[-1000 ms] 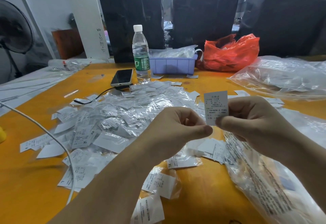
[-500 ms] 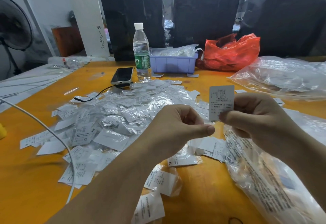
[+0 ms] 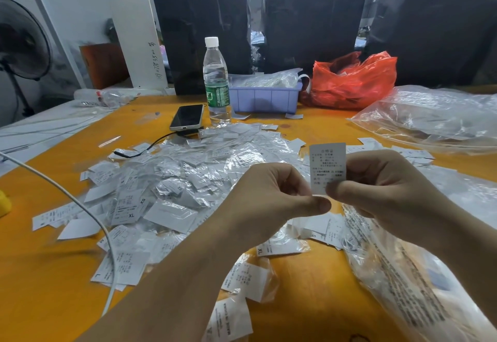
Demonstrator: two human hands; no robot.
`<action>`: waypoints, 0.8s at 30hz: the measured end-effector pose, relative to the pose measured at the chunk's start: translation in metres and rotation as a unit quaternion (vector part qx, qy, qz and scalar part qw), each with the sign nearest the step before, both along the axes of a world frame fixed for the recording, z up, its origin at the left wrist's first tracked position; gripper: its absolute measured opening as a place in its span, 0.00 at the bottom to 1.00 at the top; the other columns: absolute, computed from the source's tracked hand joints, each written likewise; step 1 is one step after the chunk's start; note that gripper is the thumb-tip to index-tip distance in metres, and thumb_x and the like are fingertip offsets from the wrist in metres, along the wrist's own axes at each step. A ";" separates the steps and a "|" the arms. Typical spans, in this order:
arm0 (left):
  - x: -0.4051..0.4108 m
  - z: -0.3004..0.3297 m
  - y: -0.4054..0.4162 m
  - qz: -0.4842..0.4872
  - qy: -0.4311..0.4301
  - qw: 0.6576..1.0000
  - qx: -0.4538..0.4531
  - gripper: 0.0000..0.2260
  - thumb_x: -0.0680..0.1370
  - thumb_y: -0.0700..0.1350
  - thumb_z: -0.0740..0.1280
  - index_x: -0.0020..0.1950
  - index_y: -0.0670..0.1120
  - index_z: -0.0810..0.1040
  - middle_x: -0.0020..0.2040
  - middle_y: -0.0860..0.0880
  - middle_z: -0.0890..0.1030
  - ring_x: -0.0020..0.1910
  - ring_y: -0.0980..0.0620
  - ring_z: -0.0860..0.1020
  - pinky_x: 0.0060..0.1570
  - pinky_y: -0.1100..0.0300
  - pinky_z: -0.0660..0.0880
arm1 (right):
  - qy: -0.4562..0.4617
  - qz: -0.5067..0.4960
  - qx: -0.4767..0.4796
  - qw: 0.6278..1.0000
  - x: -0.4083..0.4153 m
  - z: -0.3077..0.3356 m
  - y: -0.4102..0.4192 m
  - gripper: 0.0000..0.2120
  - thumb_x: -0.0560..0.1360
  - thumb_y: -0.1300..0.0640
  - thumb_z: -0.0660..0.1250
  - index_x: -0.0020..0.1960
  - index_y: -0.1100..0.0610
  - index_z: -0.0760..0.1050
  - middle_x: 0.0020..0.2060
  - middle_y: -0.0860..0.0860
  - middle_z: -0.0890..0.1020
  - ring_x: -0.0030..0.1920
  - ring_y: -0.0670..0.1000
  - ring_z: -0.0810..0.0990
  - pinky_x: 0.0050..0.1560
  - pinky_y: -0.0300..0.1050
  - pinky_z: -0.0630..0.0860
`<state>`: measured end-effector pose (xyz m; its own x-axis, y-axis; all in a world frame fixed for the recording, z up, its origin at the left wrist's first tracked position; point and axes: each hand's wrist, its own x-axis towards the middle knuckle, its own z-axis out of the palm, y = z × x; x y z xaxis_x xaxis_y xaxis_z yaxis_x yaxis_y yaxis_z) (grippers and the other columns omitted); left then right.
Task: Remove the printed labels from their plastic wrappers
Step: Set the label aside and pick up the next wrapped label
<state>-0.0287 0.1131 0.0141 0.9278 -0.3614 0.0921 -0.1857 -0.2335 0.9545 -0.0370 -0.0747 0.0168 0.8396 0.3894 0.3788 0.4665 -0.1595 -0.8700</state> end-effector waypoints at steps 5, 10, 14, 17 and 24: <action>0.000 0.000 -0.001 0.000 0.007 1.000 -0.008 0.10 0.67 0.39 0.79 0.35 0.45 0.78 0.48 0.36 0.83 0.52 0.36 0.81 0.52 0.41 0.79 | -0.012 -0.020 -0.035 0.999 -0.002 0.000 0.001 0.09 0.69 0.62 0.66 0.44 0.60 0.83 0.30 0.59 0.79 0.26 0.42 0.67 0.28 0.36 0.64; 0.004 -0.005 0.000 -0.006 -0.002 1.000 -0.009 0.11 0.67 0.38 0.79 0.34 0.45 0.77 0.47 0.38 0.84 0.47 0.43 0.84 0.47 0.53 0.83 | -0.013 -0.021 -0.039 0.999 0.000 0.000 0.001 0.09 0.69 0.60 0.67 0.45 0.55 0.84 0.34 0.56 0.83 0.30 0.54 0.77 0.31 0.49 0.71; 0.006 -0.005 0.001 -0.011 -0.008 1.000 -0.004 0.09 0.68 0.39 0.78 0.38 0.41 0.79 0.47 0.42 0.85 0.46 0.48 0.85 0.46 0.57 0.82 | -0.019 -0.029 -0.046 0.998 -0.001 0.000 0.002 0.14 0.66 0.50 0.68 0.47 0.53 0.85 0.43 0.62 0.84 0.46 0.73 0.78 0.48 0.74 0.73; 0.005 -0.003 0.003 -0.016 -0.011 1.000 -0.002 0.11 0.70 0.40 0.77 0.44 0.35 0.79 0.48 0.35 0.83 0.50 0.37 0.81 0.51 0.47 0.81 | -0.021 -0.029 -0.063 0.997 -0.002 -0.001 0.001 0.16 0.67 0.46 0.69 0.48 0.53 0.85 0.44 0.62 0.85 0.47 0.73 0.78 0.49 0.76 0.73; 0.003 -0.001 0.004 -0.020 -0.014 0.999 0.021 0.07 0.71 0.39 0.77 0.42 0.38 0.80 0.48 0.32 0.80 0.45 0.34 0.79 0.53 0.44 0.77 | -0.036 -0.026 -0.045 0.998 0.000 0.004 -0.004 0.06 0.70 0.49 0.71 0.44 0.46 0.85 0.31 0.55 0.82 0.27 0.50 0.74 0.30 0.44 0.68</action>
